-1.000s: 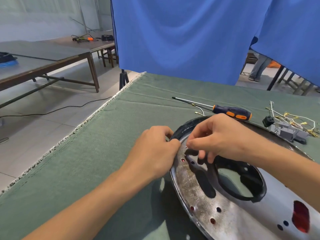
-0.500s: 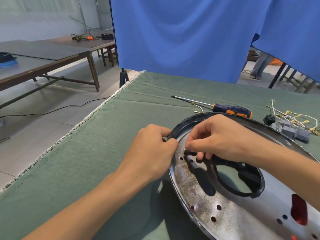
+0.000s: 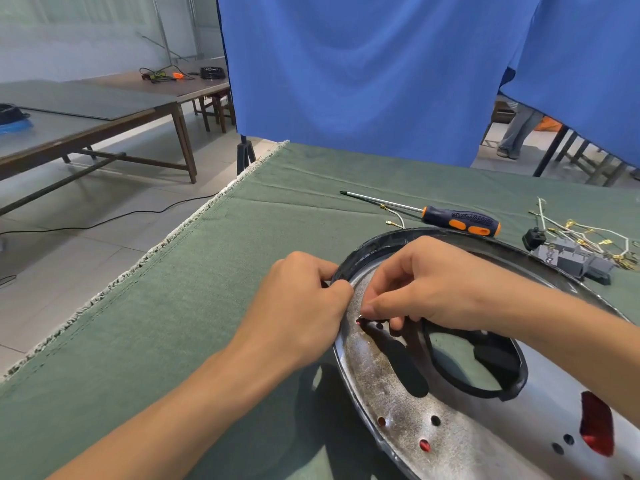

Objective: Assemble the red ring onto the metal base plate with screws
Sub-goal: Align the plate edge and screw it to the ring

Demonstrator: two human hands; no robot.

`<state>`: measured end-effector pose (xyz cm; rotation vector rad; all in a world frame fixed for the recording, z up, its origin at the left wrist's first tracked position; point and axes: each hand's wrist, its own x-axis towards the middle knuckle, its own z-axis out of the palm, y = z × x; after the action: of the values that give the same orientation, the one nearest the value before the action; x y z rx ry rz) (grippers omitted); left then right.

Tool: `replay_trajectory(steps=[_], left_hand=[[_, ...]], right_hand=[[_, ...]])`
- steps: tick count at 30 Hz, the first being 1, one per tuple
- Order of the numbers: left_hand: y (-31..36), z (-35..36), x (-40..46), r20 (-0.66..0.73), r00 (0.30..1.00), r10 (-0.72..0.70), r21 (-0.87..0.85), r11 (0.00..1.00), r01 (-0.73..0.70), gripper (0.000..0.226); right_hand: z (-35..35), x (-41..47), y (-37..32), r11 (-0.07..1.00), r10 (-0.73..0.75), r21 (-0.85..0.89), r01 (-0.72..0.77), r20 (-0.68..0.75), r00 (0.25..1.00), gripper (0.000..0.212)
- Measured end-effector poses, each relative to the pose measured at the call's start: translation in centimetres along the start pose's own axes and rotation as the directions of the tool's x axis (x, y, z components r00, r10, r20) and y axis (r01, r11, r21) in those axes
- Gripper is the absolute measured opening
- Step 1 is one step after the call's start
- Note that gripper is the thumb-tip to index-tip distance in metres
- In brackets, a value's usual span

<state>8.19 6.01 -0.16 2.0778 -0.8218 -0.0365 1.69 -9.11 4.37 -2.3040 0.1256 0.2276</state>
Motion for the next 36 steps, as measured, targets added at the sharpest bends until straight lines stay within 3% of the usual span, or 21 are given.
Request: replay_trajectory(steps=[16, 29, 36], left_hand=[[0.3, -0.1, 0.0, -0.008, 1.000, -0.014, -0.001, 1.000, 0.014, 0.020], [0.1, 0.0, 0.1, -0.022, 1.000, -0.011, 0.014, 1.000, 0.012, 0.021], [0.0, 0.2, 0.1, -0.035, 0.998, -0.055, -0.037, 0.998, 0.054, 0.027]], right_hand=[[-0.1, 0.3, -0.9, 0.996, 0.037, -0.078, -0.036, 0.015, 0.999, 0.018], [0.8, 0.8, -2.8, 0.959, 0.220, -0.176, -0.222, -0.034, 0.975, 0.019], [0.5, 0.3, -2.6, 0.954, 0.297, 0.024, -0.298, 0.028, 0.954, 0.018]])
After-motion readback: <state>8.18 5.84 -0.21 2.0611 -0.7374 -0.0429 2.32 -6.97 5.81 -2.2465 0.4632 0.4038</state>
